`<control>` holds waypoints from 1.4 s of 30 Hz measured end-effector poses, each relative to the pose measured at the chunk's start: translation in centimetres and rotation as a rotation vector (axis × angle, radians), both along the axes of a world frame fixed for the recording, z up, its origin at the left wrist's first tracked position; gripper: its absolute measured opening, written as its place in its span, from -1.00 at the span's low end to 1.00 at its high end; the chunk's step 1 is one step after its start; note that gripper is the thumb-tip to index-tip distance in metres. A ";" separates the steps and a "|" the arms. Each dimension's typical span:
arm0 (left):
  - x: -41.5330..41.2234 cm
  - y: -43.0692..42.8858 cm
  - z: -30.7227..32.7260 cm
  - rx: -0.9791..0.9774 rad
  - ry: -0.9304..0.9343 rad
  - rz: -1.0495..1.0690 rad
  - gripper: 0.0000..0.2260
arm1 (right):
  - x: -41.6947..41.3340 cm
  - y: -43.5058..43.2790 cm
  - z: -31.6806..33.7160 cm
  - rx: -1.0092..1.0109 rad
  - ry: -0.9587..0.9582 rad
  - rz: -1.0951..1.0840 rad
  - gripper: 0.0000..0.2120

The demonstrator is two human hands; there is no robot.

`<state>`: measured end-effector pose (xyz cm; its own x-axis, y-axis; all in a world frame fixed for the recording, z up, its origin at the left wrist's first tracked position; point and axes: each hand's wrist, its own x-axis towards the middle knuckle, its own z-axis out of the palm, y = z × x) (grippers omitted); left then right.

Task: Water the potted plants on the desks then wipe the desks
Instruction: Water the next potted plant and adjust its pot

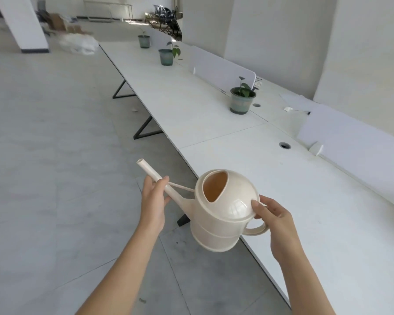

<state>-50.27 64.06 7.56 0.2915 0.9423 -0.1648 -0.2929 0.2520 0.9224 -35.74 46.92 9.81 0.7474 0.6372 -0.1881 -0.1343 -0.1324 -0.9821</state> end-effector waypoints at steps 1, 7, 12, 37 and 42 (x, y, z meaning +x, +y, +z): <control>-0.5 1.6 0.1 0.004 -0.004 0.002 -0.84 | -0.3 1.6 -0.1 0.002 -0.005 0.009 -0.63; -1.4 9.9 1.2 -0.004 -0.020 -0.009 -0.85 | -1.1 10.3 0.3 0.002 -0.020 0.013 -0.65; 0.7 16.2 0.0 -0.033 -0.015 -0.017 -0.88 | 0.8 16.4 -0.3 -0.003 -0.014 0.013 -0.66; 15.1 49.3 -2.2 -0.060 -0.025 -0.112 -0.88 | 13.9 48.5 -2.0 -0.063 -0.040 -0.054 -0.67; 17.3 58.3 -1.1 -0.009 -0.026 -0.277 -0.89 | 13.9 55.2 -1.7 -0.034 -0.035 -0.160 -0.65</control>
